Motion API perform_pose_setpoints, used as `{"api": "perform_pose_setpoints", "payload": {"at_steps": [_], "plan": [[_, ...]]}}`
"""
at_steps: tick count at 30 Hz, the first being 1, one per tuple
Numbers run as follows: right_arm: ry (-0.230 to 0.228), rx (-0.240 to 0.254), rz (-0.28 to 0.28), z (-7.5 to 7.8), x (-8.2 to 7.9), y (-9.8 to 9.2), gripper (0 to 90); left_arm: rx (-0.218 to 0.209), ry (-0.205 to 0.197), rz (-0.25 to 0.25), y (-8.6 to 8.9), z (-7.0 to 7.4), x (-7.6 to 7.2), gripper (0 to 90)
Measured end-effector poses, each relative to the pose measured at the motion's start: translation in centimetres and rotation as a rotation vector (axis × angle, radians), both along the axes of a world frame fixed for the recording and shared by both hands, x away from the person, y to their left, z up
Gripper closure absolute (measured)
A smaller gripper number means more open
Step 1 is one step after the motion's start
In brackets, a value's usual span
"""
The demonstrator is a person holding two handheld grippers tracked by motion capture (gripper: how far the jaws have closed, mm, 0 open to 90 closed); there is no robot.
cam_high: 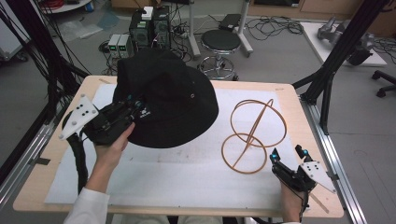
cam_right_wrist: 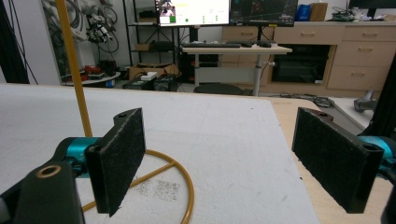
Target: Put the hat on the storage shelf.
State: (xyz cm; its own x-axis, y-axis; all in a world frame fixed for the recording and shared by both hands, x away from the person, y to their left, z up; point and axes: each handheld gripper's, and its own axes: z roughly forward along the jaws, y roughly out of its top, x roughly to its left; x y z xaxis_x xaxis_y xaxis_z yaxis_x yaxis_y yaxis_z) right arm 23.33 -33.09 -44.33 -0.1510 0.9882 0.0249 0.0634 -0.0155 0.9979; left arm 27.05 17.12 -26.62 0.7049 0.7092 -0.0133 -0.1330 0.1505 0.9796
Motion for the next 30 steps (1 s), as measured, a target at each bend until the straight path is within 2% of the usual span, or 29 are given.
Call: {"api": "perform_pose_setpoints", "payload": {"at_steps": [10,16,20,30], "plan": [[0.001,0.000,0.005,0.0,0.0,0.0,16.8,-0.012,-0.058,-0.069,-3.2,2.2,-0.1,86.4],[0.000,0.000,0.004,0.0,0.0,0.0,16.8,-0.030,-0.081,-0.103,-5.6,3.7,0.6,86.3],[0.001,-0.004,0.006,0.0,-0.1,0.0,16.8,-0.022,-0.085,-0.137,-7.6,4.1,1.1,86.4],[-0.002,-0.005,0.007,0.0,-0.1,-0.2,16.8,0.003,-0.061,-0.239,-12.6,3.9,2.4,86.3]]}}
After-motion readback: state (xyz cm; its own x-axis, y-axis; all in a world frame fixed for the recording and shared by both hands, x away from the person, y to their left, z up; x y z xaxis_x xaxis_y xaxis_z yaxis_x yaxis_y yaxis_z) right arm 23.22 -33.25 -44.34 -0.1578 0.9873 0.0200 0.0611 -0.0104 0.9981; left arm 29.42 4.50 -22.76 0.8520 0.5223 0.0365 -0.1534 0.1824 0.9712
